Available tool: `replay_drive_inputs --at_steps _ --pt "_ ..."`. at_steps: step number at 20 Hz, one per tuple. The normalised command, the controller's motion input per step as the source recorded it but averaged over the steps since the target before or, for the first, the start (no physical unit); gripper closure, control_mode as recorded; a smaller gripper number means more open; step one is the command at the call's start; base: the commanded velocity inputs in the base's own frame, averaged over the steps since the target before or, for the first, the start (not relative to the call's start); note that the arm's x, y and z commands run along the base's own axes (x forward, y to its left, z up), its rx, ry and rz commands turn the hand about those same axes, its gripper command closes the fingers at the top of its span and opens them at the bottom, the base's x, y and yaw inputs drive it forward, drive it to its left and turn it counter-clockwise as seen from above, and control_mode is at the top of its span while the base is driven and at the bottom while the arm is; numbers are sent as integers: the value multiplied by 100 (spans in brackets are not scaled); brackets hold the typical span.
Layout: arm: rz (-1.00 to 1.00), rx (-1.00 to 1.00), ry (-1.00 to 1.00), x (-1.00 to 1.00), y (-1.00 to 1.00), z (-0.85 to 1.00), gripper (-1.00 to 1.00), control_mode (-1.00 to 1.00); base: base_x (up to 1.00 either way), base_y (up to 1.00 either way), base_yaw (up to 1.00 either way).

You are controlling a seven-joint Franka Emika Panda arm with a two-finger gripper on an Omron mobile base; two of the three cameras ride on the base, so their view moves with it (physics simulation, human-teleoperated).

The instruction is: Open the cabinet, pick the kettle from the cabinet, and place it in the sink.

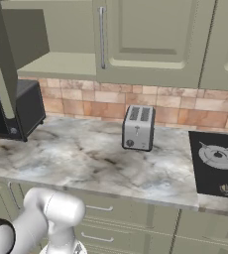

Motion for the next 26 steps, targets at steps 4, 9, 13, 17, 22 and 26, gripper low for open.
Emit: replay_drive_inputs --at_steps 4,9,13,17,22,26 --pt "31 23 -10 -40 -32 2 -100 -100 0 0 0" --pt "36 27 -6 -29 -42 4 -100 -100 0 0 0" --pt "36 26 -5 -20 -42 1 -100 -100 0 0 0" --pt "39 20 -13 -5 -40 0 -100 -100 0 0 0" --pt "33 25 -17 12 -38 -1 -100 -100 0 0 0" --pt "22 29 -15 20 -36 0 -100 -100 0 0 0"
